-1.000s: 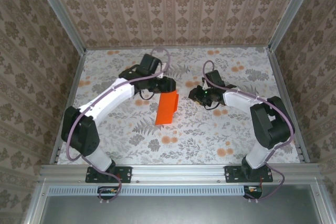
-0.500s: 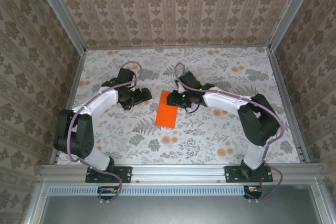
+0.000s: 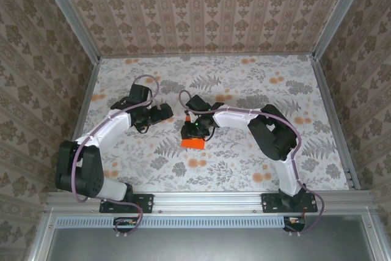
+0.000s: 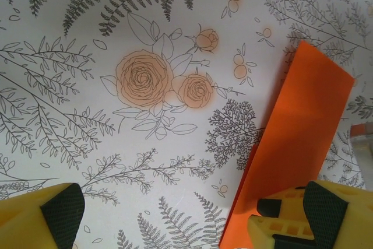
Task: Fold a paper plane with a square sheet of paper (pick it up from the middle)
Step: Move the paper to the center of the table.
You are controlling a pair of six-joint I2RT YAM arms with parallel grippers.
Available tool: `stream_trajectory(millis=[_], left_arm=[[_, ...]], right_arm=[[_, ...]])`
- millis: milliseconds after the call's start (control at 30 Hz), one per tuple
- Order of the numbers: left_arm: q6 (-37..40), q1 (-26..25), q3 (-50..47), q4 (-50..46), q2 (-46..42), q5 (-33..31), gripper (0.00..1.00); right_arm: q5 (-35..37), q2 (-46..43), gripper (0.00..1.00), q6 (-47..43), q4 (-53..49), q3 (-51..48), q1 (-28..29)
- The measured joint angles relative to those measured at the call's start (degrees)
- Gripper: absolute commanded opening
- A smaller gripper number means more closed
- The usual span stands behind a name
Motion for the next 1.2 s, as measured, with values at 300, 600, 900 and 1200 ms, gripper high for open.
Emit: stream_trajectory(millis=[300,600,900,1200], left_arm=[[0.0,0.0,-1.2,3.2,-1.0,2.7,1.0],[-0.6,-3.0,-2.1,9.0,0.1,7.3,0.99],[-3.5,-13.1,0.5,14.3,10.3,12.0,0.82],[-5.7,-17.7,6.2,16.7,19.8,13.3,0.63]], right_arm=[[-1.4,-1.8,0.39,-17.3,-6.4,-1.7,-1.6],[-4.5,-14.8,0.63,-11.0,-3.0,-12.0,-5.1],[-2.5,-27.8,0.8,0.0,5.6,-24.1,-13.0],[-2.9,-28.0,0.81,6.0,10.3,-30.8,-15.7]])
